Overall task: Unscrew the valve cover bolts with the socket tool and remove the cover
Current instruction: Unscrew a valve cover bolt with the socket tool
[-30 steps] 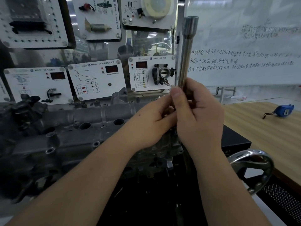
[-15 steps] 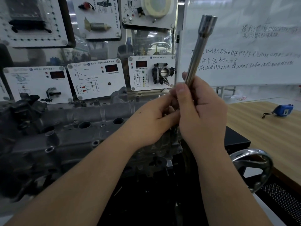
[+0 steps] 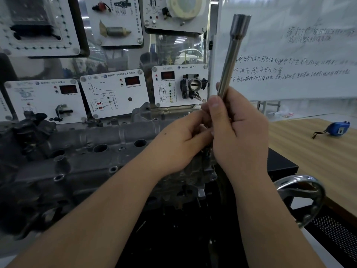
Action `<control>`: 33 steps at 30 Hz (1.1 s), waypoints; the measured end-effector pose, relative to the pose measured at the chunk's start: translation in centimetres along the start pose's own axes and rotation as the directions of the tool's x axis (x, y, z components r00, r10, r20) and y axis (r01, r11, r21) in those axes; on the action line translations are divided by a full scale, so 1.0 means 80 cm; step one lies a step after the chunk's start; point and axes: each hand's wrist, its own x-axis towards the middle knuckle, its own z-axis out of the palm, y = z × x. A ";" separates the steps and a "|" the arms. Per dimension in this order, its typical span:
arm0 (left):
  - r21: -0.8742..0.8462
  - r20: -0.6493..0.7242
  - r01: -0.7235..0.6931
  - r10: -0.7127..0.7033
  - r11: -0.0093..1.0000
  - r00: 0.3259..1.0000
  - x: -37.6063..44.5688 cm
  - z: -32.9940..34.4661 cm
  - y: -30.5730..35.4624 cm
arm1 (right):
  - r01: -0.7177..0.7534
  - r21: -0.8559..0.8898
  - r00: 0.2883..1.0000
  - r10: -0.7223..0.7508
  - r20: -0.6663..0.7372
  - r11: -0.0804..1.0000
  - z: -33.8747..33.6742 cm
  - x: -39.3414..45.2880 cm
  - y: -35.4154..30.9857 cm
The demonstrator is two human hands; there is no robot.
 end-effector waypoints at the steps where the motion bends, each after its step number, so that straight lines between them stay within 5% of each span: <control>1: -0.009 0.002 -0.001 0.001 1.000 1.000 -0.001 0.000 -0.001 | -0.004 -0.001 1.000 0.004 0.008 1.000 -0.001 0.000 -0.001; 6: -0.017 0.003 -0.017 0.017 1.000 1.000 -0.003 -0.003 -0.004 | -0.027 0.032 0.995 0.024 0.096 0.999 -0.005 0.002 -0.002; 18: -0.033 -0.001 -0.003 0.003 0.999 1.000 0.000 0.001 -0.005 | -0.005 0.079 0.999 0.009 -0.046 0.997 0.001 0.000 0.001; 33: -0.047 -0.010 0.004 -0.004 0.999 1.000 0.001 0.002 -0.005 | -0.033 0.098 0.999 0.034 -0.005 0.995 -0.005 0.003 -0.003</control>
